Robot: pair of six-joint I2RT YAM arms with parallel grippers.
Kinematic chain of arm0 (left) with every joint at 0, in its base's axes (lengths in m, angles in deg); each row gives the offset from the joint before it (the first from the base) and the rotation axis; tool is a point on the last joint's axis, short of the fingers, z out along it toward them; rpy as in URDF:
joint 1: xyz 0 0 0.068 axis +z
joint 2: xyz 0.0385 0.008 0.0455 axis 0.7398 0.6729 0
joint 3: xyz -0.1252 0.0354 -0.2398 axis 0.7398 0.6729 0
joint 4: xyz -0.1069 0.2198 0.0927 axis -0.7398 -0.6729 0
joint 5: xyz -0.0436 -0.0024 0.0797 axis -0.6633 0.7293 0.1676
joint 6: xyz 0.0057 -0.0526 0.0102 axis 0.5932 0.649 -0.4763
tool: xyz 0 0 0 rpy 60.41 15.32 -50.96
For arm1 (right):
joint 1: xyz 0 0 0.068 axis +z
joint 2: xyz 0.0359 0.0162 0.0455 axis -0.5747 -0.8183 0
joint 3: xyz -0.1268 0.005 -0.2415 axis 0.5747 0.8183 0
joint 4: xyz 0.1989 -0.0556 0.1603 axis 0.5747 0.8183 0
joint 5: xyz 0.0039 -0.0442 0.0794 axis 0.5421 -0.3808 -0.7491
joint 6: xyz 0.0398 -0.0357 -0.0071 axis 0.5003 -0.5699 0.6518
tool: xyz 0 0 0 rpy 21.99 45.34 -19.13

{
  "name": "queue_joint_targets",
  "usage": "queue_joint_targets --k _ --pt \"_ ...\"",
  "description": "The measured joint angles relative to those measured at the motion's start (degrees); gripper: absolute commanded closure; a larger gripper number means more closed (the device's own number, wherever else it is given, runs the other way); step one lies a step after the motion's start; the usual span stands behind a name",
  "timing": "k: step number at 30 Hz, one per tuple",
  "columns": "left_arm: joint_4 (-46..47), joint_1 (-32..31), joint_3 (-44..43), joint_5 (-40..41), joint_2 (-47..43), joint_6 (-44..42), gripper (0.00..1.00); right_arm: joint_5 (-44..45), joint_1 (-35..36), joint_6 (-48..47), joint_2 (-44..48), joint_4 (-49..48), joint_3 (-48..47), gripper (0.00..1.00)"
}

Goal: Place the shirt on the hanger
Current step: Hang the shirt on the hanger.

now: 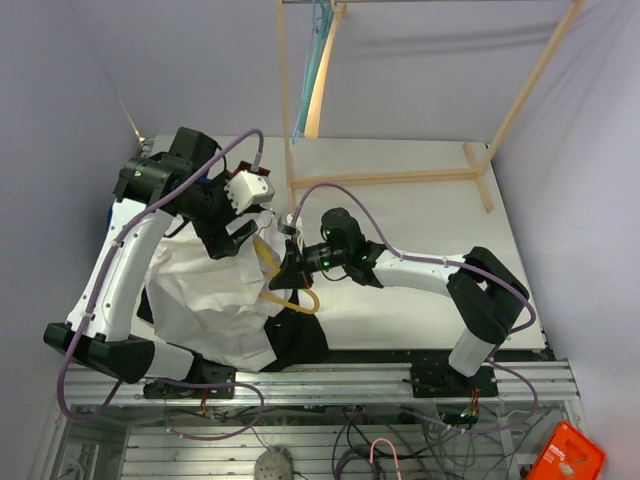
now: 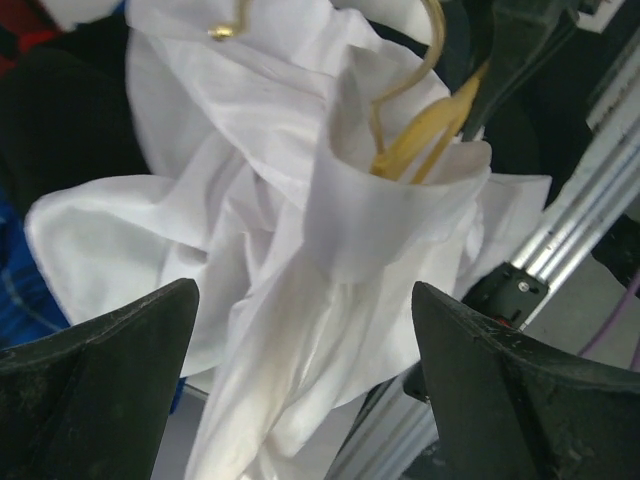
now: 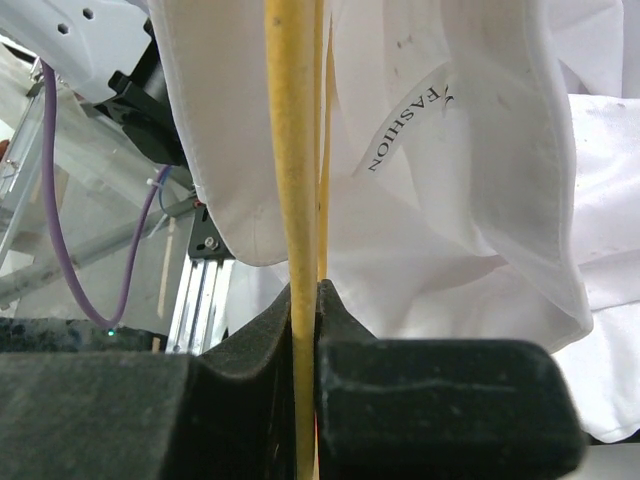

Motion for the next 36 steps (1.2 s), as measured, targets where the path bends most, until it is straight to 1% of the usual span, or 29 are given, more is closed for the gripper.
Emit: queue_joint_targets --k 3,5,7,8,9,10,11,12,13,20,21,22,23,27,28,29,30,31,33,36 --pt "0.0 -1.5 3.7 -0.3 0.3 0.1 0.01 0.0 0.0 -0.1 0.0 0.0 0.0 1.00" --pt "0.1 -3.8 6.6 -0.4 0.5 0.3 0.01 0.0 0.0 -0.2 0.0 0.0 0.0 1.00" --pt "0.0 -5.7 8.4 -0.5 0.9 0.5 0.11 0.1 0.0 -0.3 0.0 0.0 0.0 1.00" --pt "0.0 -6.5 9.3 -0.7 1.1 0.6 0.18 0.2 0.0 -0.3 0.0 0.0 0.0 1.00" --pt "0.0 -7.1 10.0 -0.8 1.3 0.6 0.29 0.2 0.0 -0.4 0.0 0.1 0.0 1.00" --pt "-0.1 -7.5 10.5 -0.9 1.4 0.6 0.43 0.2 0.0 -0.4 0.0 0.1 0.0 1.00" --pt "0.0 -7.8 10.9 -1.0 1.5 0.7 0.60 0.2 0.0 -0.5 0.0 0.1 0.0 1.00" --pt "0.0 -8.0 11.1 -1.2 1.6 1.0 0.83 0.1 0.0 -0.6 0.0 0.1 0.0 1.00" --pt "0.1 -8.0 11.1 -1.0 1.6 0.8 0.92 -0.2 0.0 -0.8 0.0 0.2 0.0 1.00" --pt "-1.8 -9.2 11.4 -2.9 1.1 1.0 0.93 -1.0 0.0 -3.2 -0.1 0.7 0.2 1.00" --pt "-1.9 -9.5 11.4 -2.9 0.9 1.2 0.93 -1.2 0.0 -3.3 -0.1 0.7 0.2 0.93" --pt "-1.9 -10.0 11.4 -2.8 0.7 1.5 0.93 -1.6 0.0 -3.3 -0.1 0.9 0.2 0.79" --pt "-1.9 -10.6 11.3 -2.7 0.3 1.8 0.93 -1.9 0.0 -3.4 -0.1 1.0 0.2 0.68" --pt "-2.4 -12.7 8.7 -3.1 -0.5 3.1 0.93 1.8 0.0 -3.0 1.4 4.0 -0.6 0.35" --pt "-2.4 -12.9 7.2 -2.8 -0.8 3.3 0.93 3.7 -0.2 -3.0 3.5 4.5 0.4 0.24" --pt "-2.4 -13.1 6.1 -2.8 -1.0 3.4 0.93 5.1 -0.6 -2.8 6.4 5.0 1.9 0.20" --pt "-2.2 -13.1 4.7 -2.7 -1.5 3.5 0.93 6.4 -1.2 -2.6 10.1 5.4 3.8 0.04" --pt "-2.0 -13.1 3.2 -2.4 -1.9 3.5 0.93 7.5 -2.1 -2.3 14.4 5.8 5.9 0.01" --pt "-1.8 -13.1 0.7 -1.8 -3.0 3.5 0.93 9.6 -4.4 -1.9 21.8 6.6 8.3 0.00" --pt "-1.8 -13.2 -3.7 -1.3 -4.5 3.3 0.93 16.3 -8.4 -0.8 34.6 8.1 12.3 0.00"
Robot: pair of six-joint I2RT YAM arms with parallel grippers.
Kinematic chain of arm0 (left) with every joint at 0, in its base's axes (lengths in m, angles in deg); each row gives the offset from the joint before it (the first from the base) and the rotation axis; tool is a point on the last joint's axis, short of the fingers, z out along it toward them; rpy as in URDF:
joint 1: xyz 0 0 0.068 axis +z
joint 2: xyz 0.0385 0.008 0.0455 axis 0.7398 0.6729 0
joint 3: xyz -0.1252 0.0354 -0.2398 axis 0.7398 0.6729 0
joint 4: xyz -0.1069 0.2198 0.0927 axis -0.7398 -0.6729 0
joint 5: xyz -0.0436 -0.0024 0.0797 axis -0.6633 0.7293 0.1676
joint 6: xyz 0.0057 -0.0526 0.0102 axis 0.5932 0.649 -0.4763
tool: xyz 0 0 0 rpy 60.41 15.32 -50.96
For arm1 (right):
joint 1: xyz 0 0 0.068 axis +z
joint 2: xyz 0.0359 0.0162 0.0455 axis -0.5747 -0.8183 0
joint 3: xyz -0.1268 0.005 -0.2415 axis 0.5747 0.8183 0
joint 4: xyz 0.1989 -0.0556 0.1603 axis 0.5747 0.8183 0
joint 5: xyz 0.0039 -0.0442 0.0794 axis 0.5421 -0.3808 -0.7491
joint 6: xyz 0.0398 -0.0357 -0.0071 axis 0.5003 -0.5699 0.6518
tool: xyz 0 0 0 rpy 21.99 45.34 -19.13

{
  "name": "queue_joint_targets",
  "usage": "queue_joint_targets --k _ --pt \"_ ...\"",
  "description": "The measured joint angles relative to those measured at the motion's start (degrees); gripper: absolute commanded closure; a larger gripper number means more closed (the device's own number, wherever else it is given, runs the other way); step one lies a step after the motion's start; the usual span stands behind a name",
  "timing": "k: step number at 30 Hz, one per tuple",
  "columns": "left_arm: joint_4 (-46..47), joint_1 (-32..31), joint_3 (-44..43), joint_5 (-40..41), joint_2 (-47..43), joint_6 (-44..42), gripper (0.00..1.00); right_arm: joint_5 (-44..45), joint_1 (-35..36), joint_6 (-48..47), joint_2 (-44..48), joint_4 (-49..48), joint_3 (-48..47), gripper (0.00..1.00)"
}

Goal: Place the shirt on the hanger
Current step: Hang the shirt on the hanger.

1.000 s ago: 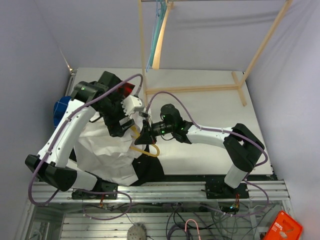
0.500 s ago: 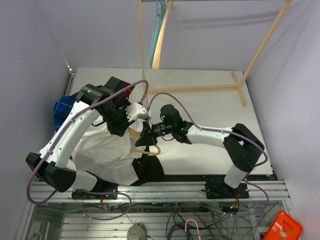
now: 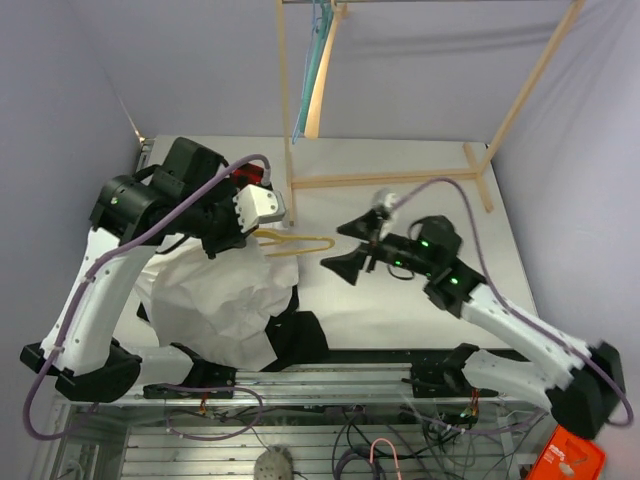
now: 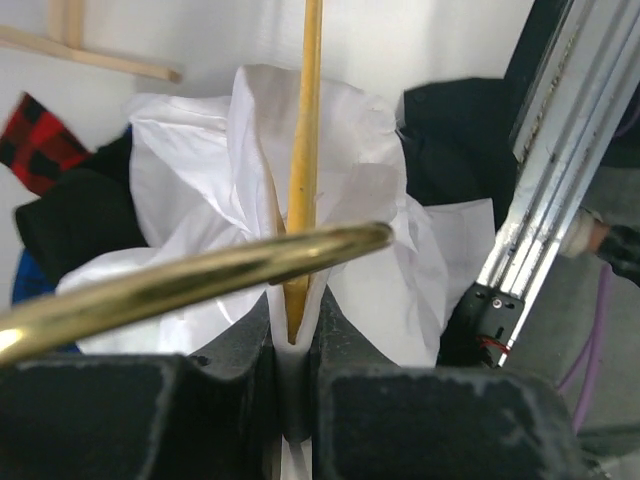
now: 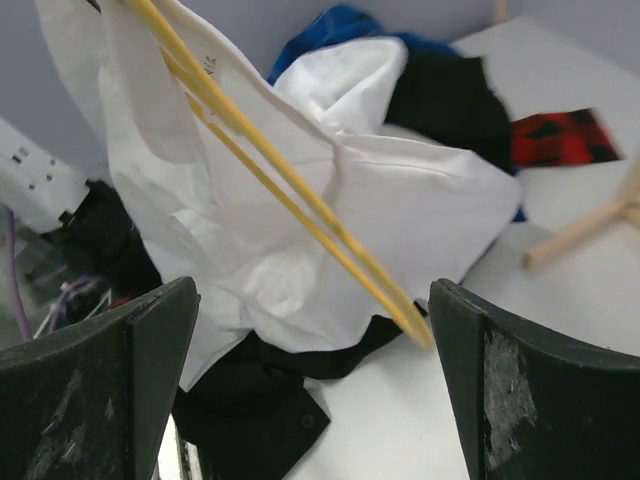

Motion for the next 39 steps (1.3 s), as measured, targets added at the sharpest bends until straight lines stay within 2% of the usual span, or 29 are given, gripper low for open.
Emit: queue_joint_targets --k 5,10,14,23,27,32,39 --pt "-0.1 0.0 -4.5 -0.8 -1.0 -0.2 0.93 11.3 -2.3 4.0 18.7 1.6 8.9 0.02" --pt "-0.2 0.0 -11.4 -4.9 2.2 1.6 0.93 17.3 -2.5 10.5 24.3 1.3 17.4 0.15" --pt "0.2 0.0 -15.7 -8.5 4.8 3.6 0.93 19.1 -2.5 14.4 20.9 0.5 21.1 0.25" --pt "0.2 0.0 -15.9 -10.1 4.9 4.5 0.93 17.2 -2.5 18.1 8.4 -11.4 17.6 0.28" --pt "0.2 0.0 -15.9 -9.7 4.9 4.5 0.93 15.8 -2.5 21.4 7.4 -17.1 17.2 0.33" --pt "0.2 0.0 -15.9 -9.7 5.1 4.5 0.93 13.8 -2.5 25.1 7.3 -22.4 17.2 0.46" --pt "2.5 0.0 -15.8 -8.7 5.5 5.2 0.93 11.8 -2.4 29.3 5.7 -27.7 18.7 0.49"
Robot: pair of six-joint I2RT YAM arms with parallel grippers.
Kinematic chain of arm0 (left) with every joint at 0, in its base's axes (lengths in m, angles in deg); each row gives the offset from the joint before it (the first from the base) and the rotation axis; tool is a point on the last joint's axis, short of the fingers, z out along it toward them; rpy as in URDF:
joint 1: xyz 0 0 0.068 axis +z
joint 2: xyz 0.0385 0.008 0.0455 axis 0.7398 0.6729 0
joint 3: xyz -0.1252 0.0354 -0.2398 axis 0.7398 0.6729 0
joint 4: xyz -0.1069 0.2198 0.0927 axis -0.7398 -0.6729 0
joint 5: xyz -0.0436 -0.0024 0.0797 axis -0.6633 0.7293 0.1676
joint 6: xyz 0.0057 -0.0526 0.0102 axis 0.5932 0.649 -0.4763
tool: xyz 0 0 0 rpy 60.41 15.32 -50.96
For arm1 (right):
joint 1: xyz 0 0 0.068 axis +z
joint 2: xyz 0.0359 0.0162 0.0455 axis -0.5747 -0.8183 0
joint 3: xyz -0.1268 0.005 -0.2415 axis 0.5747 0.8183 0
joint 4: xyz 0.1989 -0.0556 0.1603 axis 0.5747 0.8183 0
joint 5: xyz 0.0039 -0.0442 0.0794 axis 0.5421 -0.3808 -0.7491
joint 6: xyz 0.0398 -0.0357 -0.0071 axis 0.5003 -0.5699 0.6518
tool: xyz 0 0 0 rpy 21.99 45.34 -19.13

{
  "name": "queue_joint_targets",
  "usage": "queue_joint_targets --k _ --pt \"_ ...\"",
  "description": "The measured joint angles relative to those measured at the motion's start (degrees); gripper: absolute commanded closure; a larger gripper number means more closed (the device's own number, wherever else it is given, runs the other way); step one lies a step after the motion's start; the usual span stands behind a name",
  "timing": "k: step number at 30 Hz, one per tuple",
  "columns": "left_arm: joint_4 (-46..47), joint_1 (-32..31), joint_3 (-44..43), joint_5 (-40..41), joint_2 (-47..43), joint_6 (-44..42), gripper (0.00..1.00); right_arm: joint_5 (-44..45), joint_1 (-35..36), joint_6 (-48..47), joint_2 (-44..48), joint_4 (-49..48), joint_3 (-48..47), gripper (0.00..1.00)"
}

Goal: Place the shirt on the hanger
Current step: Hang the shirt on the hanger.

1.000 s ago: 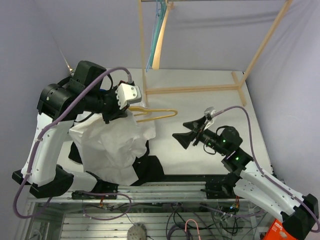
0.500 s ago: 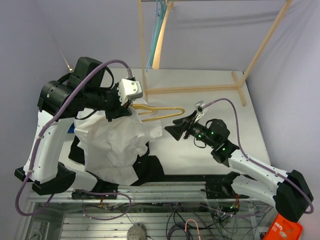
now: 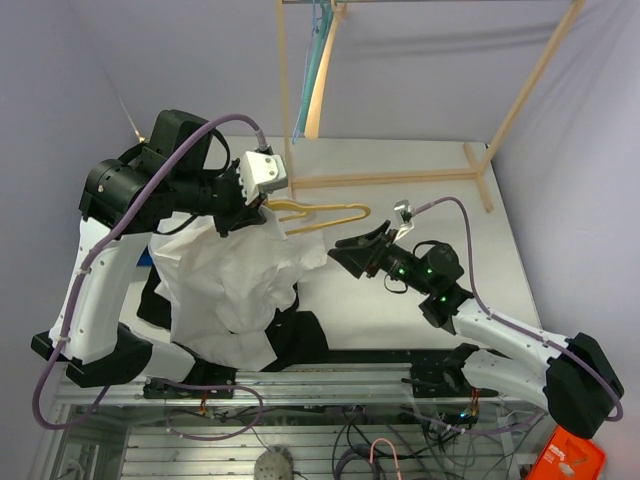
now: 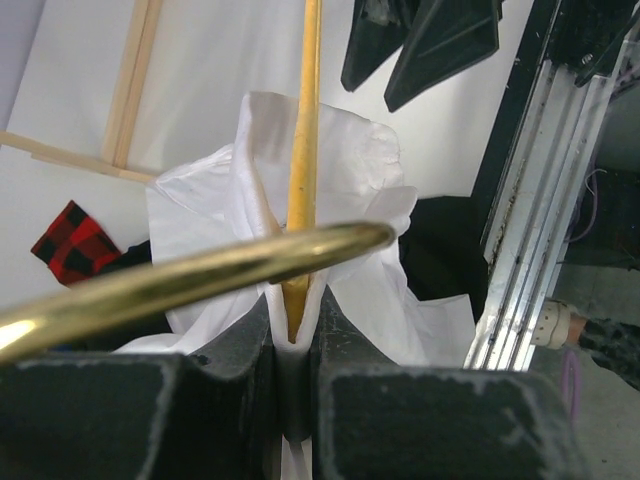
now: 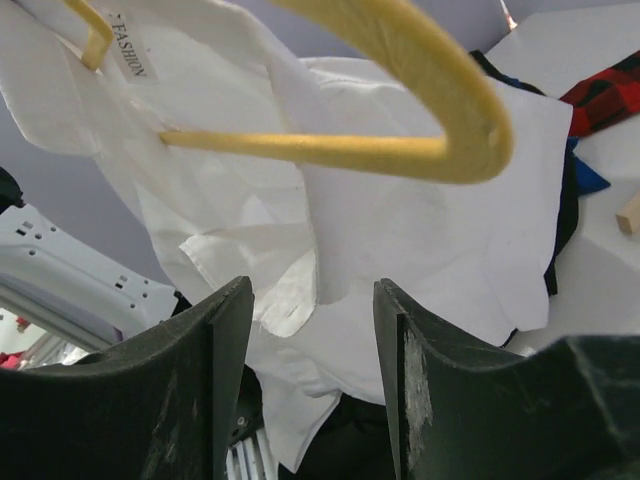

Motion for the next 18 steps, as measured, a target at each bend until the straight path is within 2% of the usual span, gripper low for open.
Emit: queue_joint_targets --k 7,13,18 --pt "1.4 0.0 -0.7 0.2 0.3 1.0 0.93 -0.4 0.9 2.1 -3.6 -4.1 0.6 0.48" --pt "1.9 0.0 -1.1 0.1 0.4 1.7 0.93 -0.3 2.6 3.1 -7.1 -7.4 0.6 0.61" --pt "1.9 0.0 -1.7 -0.5 0.4 2.5 0.93 0.3 3.7 3.7 -9.3 -9.6 0.6 0.66"
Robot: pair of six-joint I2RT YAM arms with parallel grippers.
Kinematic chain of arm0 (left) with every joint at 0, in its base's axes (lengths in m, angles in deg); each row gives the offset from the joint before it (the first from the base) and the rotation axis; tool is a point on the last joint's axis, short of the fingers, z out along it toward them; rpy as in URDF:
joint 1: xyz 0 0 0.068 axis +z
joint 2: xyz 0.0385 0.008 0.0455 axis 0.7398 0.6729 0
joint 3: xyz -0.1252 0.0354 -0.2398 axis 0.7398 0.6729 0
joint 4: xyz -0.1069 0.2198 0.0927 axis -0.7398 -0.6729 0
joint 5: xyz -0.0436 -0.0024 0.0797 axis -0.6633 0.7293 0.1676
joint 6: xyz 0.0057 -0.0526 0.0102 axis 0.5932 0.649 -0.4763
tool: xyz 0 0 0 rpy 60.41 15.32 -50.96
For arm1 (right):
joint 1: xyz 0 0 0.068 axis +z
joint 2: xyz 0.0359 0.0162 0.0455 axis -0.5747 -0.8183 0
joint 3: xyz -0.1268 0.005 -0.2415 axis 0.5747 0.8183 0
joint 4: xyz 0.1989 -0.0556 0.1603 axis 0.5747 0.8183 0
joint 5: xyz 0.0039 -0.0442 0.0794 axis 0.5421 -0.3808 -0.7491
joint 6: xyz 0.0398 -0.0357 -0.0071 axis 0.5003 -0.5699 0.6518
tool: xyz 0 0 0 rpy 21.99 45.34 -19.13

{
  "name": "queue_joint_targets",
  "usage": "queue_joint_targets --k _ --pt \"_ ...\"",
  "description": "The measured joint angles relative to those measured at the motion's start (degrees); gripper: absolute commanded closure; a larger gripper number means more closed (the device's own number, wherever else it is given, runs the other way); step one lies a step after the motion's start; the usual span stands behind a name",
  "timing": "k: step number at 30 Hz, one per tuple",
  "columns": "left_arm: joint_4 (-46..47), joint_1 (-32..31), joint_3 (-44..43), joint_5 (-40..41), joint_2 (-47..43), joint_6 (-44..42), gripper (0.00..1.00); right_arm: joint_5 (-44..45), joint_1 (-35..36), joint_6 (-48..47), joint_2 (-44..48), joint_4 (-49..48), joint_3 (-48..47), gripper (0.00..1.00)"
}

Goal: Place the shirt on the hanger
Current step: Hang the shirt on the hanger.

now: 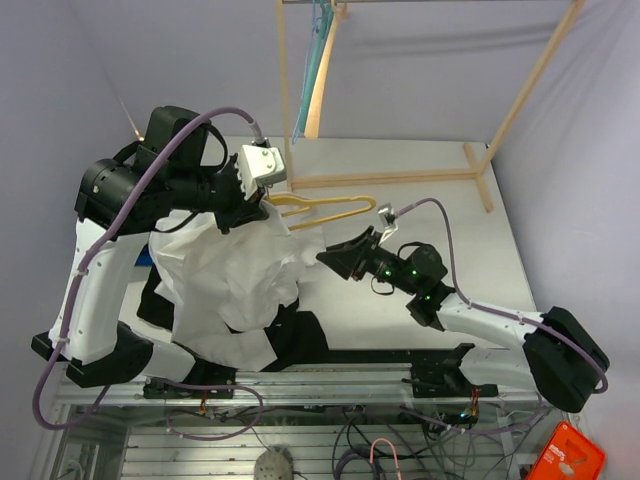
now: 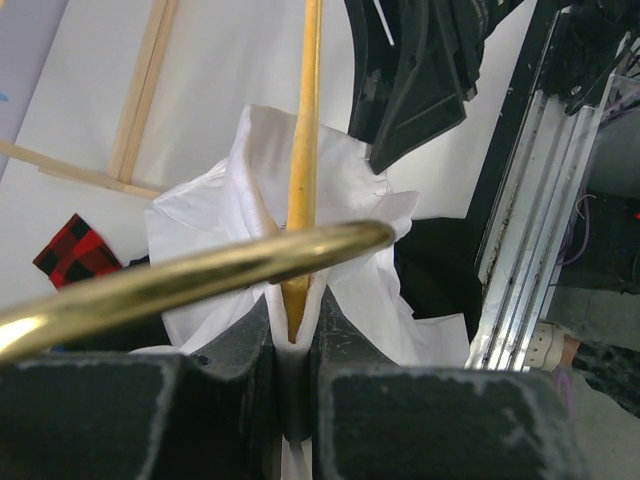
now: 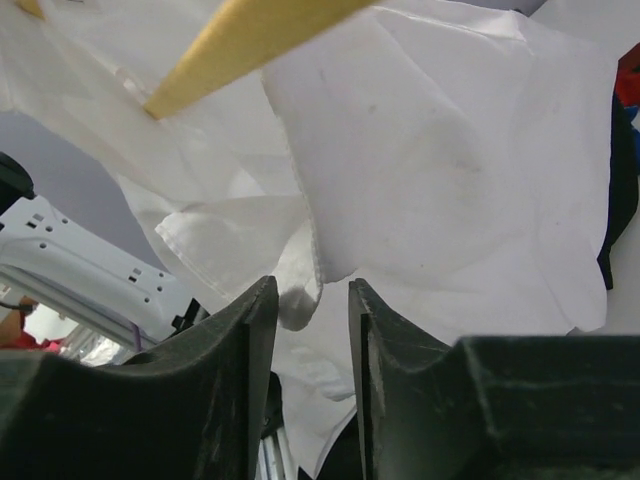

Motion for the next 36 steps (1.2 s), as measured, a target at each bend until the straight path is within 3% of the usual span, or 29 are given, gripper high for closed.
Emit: queue_joint_targets --k 2,4,8,11,16,24,29,36 --pt "0.0 0.0 -0.4 -0.6 0.0 0.1 0.93 0.5 0.1 0.4 -0.7 -1.0 0.0 0.61" --pt "0.0 0.0 -0.5 -1.1 -0.1 0.2 0.93 1.1 0.1 0.9 -1.4 -2.2 0.0 0.46" --pt "0.1 0.0 -0.3 -1.4 -0.2 0.2 0.93 1.7 0.2 2.0 -2.7 -4.6 0.0 0.43" --pt "0.1 0.0 0.4 -1.4 -0.7 0.2 0.93 1.7 0.4 3.0 -4.2 -6.7 -0.1 0.55" --pt "0.2 0.0 0.7 -1.4 -1.1 0.2 0.93 2.4 1.6 4.2 -6.9 -9.0 -0.5 1.00" --pt "-1.8 0.0 0.5 -0.3 -1.2 -2.4 0.93 10.9 2.0 2.6 0.5 -3.1 0.4 1.00" --pt "-2.5 0.0 1.1 5.0 -2.8 -5.5 0.93 18.5 2.0 -0.7 7.0 5.1 0.0 1.00" --pt "-3.0 -1.0 3.9 13.9 -6.1 -11.1 0.93 24.7 2.8 -4.7 8.1 17.8 -5.2 1.00"
